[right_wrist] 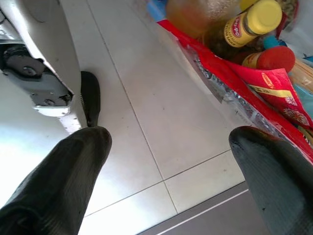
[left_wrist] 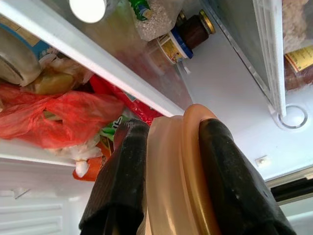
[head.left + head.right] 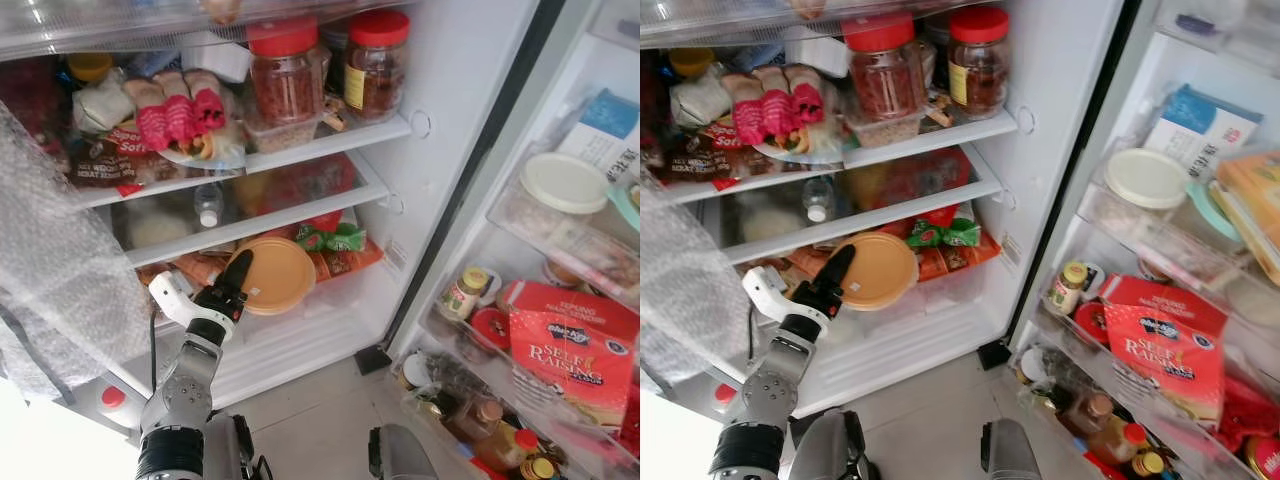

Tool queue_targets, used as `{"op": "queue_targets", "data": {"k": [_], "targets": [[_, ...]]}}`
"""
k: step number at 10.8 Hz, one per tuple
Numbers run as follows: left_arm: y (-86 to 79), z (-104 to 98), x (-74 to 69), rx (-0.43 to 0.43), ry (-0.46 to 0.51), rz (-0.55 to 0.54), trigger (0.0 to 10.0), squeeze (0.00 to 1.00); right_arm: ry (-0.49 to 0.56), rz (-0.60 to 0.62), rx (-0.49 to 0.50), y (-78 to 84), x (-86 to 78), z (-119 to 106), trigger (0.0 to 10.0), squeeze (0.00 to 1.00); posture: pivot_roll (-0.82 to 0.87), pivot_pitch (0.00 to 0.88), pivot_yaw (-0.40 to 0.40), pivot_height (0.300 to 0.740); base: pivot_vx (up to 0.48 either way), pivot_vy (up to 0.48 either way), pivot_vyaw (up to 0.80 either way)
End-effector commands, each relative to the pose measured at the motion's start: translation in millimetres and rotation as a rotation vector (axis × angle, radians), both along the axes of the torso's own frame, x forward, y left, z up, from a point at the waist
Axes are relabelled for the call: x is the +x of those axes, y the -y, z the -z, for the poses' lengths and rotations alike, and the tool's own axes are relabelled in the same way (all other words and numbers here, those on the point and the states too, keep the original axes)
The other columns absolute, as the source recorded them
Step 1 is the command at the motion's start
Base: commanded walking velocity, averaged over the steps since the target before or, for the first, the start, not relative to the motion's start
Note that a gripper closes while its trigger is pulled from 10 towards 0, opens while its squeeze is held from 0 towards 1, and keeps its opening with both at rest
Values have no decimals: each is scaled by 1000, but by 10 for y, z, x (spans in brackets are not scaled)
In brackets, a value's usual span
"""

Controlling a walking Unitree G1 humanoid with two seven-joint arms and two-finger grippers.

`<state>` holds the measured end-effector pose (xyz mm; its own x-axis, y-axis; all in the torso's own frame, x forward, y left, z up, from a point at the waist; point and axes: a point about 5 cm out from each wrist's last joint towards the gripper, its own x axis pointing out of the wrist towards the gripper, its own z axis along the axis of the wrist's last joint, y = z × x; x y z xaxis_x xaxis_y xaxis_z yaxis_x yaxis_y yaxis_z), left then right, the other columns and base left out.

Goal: Restocking fridge

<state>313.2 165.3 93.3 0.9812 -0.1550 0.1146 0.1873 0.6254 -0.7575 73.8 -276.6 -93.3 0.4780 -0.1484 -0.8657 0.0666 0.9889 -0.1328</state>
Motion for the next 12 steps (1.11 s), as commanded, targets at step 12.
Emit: {"op": "queue_targets", "data": {"k": [12], "targets": [[54, -125, 70, -9, 37, 43, 10000, 0, -17, -6, 3, -6, -31, 11, 10000, 0, -240, 108, -5, 616, 258, 0, 0]]}}
